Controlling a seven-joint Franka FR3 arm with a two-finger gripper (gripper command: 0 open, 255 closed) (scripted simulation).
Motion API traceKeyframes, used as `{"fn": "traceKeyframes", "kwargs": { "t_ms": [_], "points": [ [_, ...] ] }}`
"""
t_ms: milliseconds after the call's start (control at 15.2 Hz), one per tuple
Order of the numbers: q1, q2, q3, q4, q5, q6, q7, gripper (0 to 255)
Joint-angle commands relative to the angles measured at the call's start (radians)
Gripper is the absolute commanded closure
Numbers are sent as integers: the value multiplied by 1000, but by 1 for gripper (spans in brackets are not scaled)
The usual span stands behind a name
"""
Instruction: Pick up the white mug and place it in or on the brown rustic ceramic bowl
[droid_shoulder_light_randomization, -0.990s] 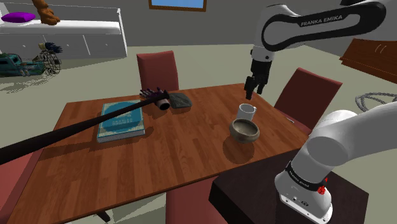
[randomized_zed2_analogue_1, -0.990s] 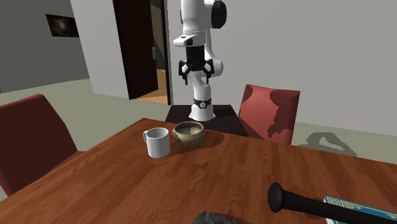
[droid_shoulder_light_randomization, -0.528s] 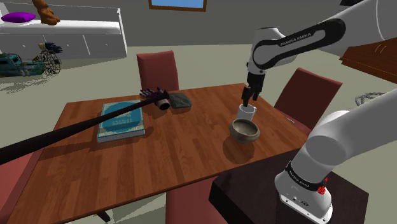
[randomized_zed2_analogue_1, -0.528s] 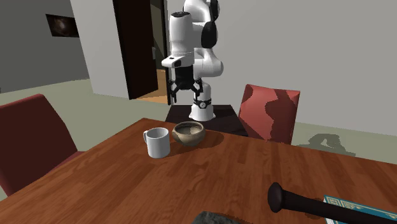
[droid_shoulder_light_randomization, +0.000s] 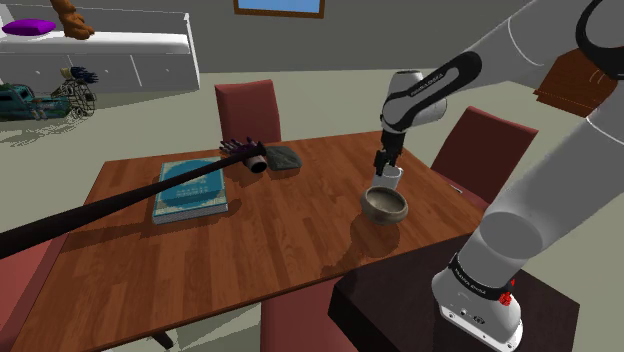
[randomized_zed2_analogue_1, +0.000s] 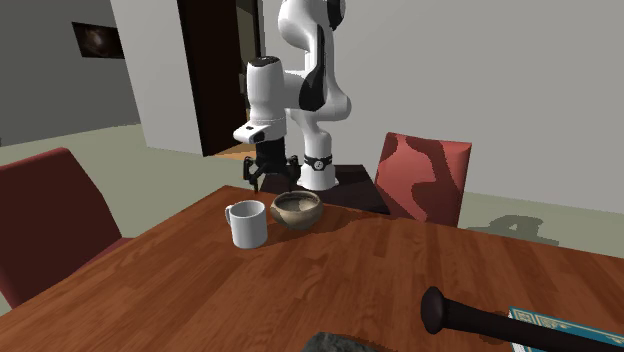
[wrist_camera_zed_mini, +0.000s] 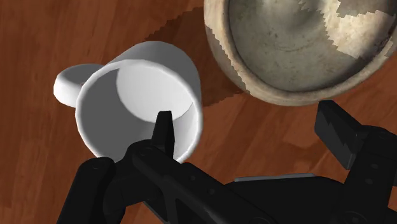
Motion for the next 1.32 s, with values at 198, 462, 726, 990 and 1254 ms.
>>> {"fn": "traceKeyframes", "kwargs": {
  "t_ms": [198, 462, 726, 990, 1254],
  "points": [
    [-8, 166, -29, 45, 33, 134, -80, 0],
    [-9, 218, -29, 35, 54, 195, -96, 0],
    [-11, 254, -26, 31, 71, 234, -108, 0],
    [-11, 254, -26, 31, 71, 234, -108, 0],
    [-10, 248, -27, 25, 68, 235, -105, 255]
  ]
}}
